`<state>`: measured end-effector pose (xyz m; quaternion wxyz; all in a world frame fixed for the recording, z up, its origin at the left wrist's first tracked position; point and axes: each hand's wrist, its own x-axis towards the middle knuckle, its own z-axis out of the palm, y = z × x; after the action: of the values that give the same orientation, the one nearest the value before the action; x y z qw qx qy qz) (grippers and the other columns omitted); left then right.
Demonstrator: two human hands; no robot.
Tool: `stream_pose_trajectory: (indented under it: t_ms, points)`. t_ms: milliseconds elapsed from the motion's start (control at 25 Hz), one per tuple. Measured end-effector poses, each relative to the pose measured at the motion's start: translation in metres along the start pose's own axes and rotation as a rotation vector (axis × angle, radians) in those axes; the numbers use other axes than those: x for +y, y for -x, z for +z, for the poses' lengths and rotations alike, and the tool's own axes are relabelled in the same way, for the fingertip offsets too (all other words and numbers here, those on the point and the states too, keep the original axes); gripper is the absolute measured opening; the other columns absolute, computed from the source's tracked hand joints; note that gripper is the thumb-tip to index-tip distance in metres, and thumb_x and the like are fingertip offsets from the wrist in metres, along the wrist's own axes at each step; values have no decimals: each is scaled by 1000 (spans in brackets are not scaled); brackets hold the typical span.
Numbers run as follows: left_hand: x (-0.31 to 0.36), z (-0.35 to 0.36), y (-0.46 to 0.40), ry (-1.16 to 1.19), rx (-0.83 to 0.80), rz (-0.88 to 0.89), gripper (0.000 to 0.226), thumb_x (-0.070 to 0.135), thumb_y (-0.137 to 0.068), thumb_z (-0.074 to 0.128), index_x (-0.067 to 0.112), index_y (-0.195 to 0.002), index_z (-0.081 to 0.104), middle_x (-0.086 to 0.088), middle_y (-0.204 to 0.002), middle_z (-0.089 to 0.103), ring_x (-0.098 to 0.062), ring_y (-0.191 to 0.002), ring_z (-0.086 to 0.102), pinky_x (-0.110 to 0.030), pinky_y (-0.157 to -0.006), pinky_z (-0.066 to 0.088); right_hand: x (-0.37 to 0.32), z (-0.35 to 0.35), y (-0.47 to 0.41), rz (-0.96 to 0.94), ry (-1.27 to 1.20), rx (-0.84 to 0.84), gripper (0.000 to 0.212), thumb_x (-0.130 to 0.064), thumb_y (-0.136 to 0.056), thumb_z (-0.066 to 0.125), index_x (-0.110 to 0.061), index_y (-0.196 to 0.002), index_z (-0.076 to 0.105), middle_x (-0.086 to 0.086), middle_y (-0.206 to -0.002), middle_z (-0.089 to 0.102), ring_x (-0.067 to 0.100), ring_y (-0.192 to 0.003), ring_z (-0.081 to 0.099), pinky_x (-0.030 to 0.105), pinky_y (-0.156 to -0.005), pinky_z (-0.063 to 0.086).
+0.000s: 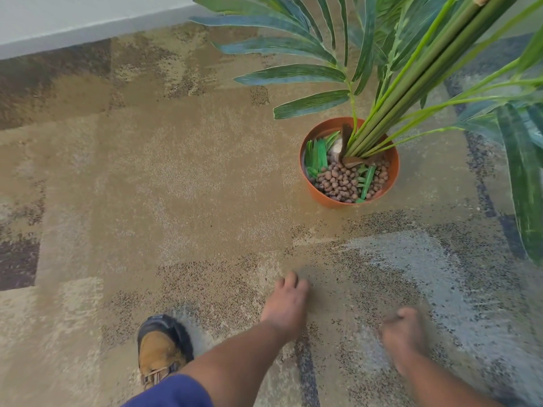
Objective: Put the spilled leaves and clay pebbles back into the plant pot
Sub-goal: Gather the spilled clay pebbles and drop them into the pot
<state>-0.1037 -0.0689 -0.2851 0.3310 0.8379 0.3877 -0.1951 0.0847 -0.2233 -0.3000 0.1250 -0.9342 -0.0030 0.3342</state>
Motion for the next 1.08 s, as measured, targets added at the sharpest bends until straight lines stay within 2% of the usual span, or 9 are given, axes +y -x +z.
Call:
stream_pose_trajectory:
  t_ms: [80,200,280,360,480,560,760,960,1080]
  points:
    - [-7,-7,-7,77,2,-111,56,-7,-81,56,21,-129,47,0,-125,41,-19,-109,43,-34,-103,49,10,4,1,34,7,-61,15,2,-96,61,-3,-110,57,12,-87,67,23,-47,53,32,-39,47]
    - [-18,-10,-8,81,-45,-155,47,-4,-88,57,20,-128,50,0,-122,45,-18,-108,44,-33,-105,47,15,11,14,42,-19,-2,9,1,-94,67,-4,-93,59,12,-76,66,24,-51,55,32,-43,45]
    - [-23,-10,-7,87,-67,-161,47,-5,-88,58,20,-127,52,0,-118,47,-17,-107,47,-34,-105,48,18,16,20,58,-55,73,24,0,-92,69,-9,-73,58,13,-68,64,23,-51,55,26,-47,43]
    - [-24,-13,-8,102,-85,-177,43,-7,-87,58,19,-121,55,2,-113,50,-16,-101,51,-31,-99,52,20,18,20,89,-81,88,28,-1,-92,71,-6,-66,59,13,-61,63,20,-48,52,22,-48,35]
    - [-28,-22,-14,176,-115,-242,26,-7,-90,56,19,-94,60,5,-100,53,-11,-87,58,-21,-76,56,9,18,24,74,-110,-45,18,-4,-89,74,-4,-72,67,14,-59,69,19,-44,50,26,-46,40]
    - [-32,-29,-20,301,-149,-313,27,-9,-89,49,14,-86,64,2,-99,60,-12,-91,65,-20,-70,58,-6,21,32,-7,-116,-221,13,-4,-87,75,-10,-77,70,10,-65,73,23,-50,61,36,-47,52]
    - [-43,-46,-22,536,-223,-415,18,-4,-93,54,1,-100,70,-10,-107,70,-19,-103,68,-35,-95,59,-40,49,65,-16,-317,-488,9,4,-90,68,-3,-86,71,15,-68,74,19,-52,61,26,-54,55]
    - [-42,-59,-14,436,-373,-356,19,5,-97,55,5,-110,68,-13,-117,69,-27,-112,66,-40,-101,54,-67,62,60,96,-447,-461,6,4,-93,67,0,-90,70,13,-62,71,17,-47,57,24,-42,49]
    - [-43,-67,-17,362,-403,-309,32,1,-97,55,9,-126,66,-11,-133,64,-28,-125,60,-37,-107,48,-76,61,53,23,-317,-412,9,1,-89,71,-5,-83,71,10,-59,72,20,-51,57,28,-52,47]
